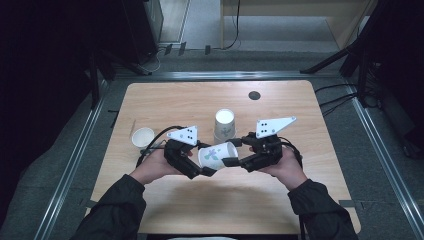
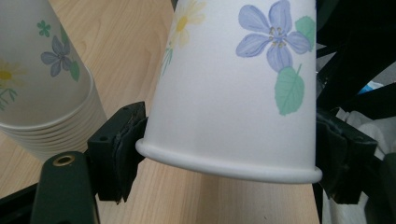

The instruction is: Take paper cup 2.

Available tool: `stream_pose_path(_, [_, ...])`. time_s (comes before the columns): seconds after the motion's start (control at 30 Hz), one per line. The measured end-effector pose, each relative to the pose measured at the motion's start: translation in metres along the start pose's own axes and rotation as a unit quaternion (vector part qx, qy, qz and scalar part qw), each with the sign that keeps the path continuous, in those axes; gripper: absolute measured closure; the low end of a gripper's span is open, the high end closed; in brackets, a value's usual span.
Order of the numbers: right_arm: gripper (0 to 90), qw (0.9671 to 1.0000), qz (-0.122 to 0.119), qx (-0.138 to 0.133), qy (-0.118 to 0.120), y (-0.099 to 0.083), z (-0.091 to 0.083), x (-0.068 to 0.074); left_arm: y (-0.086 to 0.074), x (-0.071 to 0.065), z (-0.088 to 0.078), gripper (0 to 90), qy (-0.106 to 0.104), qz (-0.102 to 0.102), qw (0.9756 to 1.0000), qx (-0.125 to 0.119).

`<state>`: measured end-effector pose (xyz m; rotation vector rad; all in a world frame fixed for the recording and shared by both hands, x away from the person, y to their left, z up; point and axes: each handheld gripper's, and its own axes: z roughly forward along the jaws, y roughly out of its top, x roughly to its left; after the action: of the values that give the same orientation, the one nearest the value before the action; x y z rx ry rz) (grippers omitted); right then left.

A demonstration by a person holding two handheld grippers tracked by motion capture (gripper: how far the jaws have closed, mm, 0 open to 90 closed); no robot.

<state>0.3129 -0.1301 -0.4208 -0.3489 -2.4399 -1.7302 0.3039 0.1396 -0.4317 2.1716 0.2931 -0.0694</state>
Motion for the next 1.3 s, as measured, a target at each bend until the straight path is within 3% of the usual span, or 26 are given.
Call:
stream_pose_path(0.43, [34.3, 1.0000, 0.001, 0.003, 0.005, -0.002, 0.001, -0.001, 0.000, 0.001, -0.002, 24.4, -0.001, 0.001, 1.0000, 0.000])
stream_pose_path(0.73, [22.2, 0.9997, -0.009, 0.018, -0.013, -0.004, 0.007, 0.000, 0.000, 0.004, -0.009, 24.5, -0.003, -0.005, 1.0000, -0.002])
stream_pose_path(0.87, [22.1, 0.9994, -0.012, 0.026, -0.020, -0.006, 0.005, -0.001, 0.001, 0.006, -0.016, 24.4, 0.010, -0.008, 0.9998, 0.015])
stream_pose_path(1.0, [22.1, 0.9987, -0.017, 0.039, -0.026, -0.009, 0.006, 0.000, 0.003, 0.008, -0.020, 24.4, 0.020, -0.010, 0.9986, 0.048])
stream_pose_path(1.07, [22.1, 0.9982, -0.020, 0.049, -0.030, -0.011, 0.007, 0.001, 0.004, 0.008, -0.020, 24.4, 0.031, 0.000, 0.9971, 0.069])
stream_pose_path(1.2, [22.1, 0.9974, -0.021, 0.061, -0.034, -0.014, 0.009, 0.002, 0.005, 0.009, -0.017, 24.4, 0.029, 0.002, 0.9949, 0.096])
stream_pose_path(1.3, [22.1, 0.9966, -0.028, 0.069, -0.036, -0.015, 0.011, 0.002, 0.005, 0.008, -0.012, 24.4, 0.033, 0.014, 0.9918, 0.123])
